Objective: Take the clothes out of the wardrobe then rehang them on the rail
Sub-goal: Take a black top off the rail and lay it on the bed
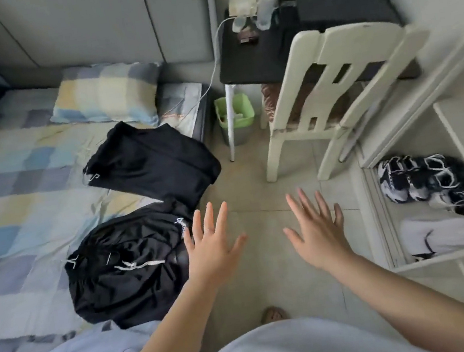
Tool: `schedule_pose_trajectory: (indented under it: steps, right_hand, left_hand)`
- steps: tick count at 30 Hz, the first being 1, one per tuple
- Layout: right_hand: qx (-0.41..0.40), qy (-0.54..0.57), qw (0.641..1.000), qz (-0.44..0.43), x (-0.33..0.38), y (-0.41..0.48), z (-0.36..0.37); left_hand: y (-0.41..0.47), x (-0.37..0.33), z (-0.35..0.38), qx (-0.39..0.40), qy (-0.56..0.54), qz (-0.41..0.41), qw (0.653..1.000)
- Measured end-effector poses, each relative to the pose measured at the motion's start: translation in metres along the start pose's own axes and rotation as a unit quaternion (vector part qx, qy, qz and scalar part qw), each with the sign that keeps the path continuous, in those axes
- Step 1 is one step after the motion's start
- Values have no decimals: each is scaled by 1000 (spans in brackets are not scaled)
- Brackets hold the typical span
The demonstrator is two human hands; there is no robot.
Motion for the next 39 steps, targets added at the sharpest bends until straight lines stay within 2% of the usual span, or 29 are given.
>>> schedule_pose_trajectory:
  steps: [8,16,22,27,34,39]
  right_hand:
    - [-27,50,986,157,-145,10,-18]
    - [-56,65,947,310,-251,32,-37]
    - [-93,41,894,437,-319,64,-77]
    - [-156,26,847,507,-368,78,-142]
    - [-258,-120,805,520,-427,70,-287]
    - [-313,-238,768,506,-462,56,-398]
  left_hand:
    - [89,-144,68,95,41,144,984]
    - [191,-281,129,179,77,292,936]
    - [273,-400,156,227,108,424,870]
    - [317,-509,166,232,64,530,813]
    - [321,-693,132,167,-15,674,720]
    - [311,-821,83,118,-89,732,665]
Point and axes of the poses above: each hand's wrist, its own y-axis towards the middle knuckle, its own z-axis out of the palm, x = y × z, the point moved 6 cm from there along y, towards the middle knuckle, and after that the axes turned 11 degrees about -y, right-handed, at the moved point
